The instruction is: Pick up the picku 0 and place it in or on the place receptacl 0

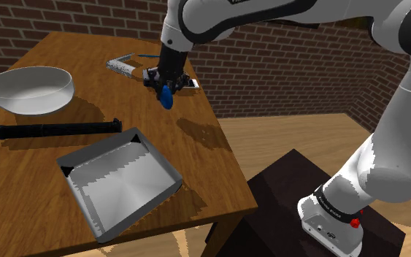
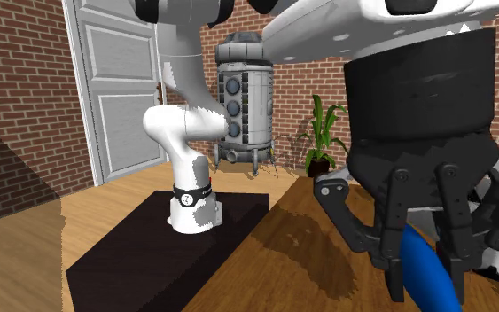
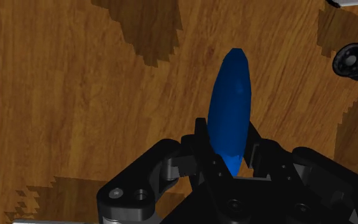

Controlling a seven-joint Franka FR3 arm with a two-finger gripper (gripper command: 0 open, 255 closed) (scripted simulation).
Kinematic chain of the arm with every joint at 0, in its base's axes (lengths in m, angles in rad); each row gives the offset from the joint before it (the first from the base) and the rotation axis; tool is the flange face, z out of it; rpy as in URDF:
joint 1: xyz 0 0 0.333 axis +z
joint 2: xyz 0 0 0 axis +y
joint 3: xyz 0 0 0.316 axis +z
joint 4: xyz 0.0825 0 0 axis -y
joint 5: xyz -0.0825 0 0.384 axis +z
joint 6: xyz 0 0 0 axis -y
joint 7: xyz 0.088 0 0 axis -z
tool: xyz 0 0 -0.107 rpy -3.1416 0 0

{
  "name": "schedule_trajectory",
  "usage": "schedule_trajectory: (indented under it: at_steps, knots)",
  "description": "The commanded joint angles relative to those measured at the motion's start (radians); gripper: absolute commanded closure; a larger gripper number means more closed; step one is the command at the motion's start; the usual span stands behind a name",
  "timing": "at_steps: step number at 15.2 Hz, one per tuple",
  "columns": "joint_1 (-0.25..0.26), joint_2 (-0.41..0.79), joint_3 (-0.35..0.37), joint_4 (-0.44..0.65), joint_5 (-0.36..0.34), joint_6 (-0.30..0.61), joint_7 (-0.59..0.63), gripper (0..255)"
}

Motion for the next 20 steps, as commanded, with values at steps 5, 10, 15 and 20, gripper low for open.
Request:
schedule_trajectory:
  at_steps: [5, 10, 15, 20]
  knots:
    - [0.000, -0.016, 0.002, 0.061, 0.003, -0.075, 0.007, 255]
    - [0.000, -0.024, 0.003, 0.117, 0.004, -0.139, 0.012, 255]
    - [0.024, -0.045, 0.019, 0.118, 0.003, -0.155, 0.055, 255]
    - [0.086, -0.075, 0.059, 0.080, -0.008, -0.134, 0.162, 255]
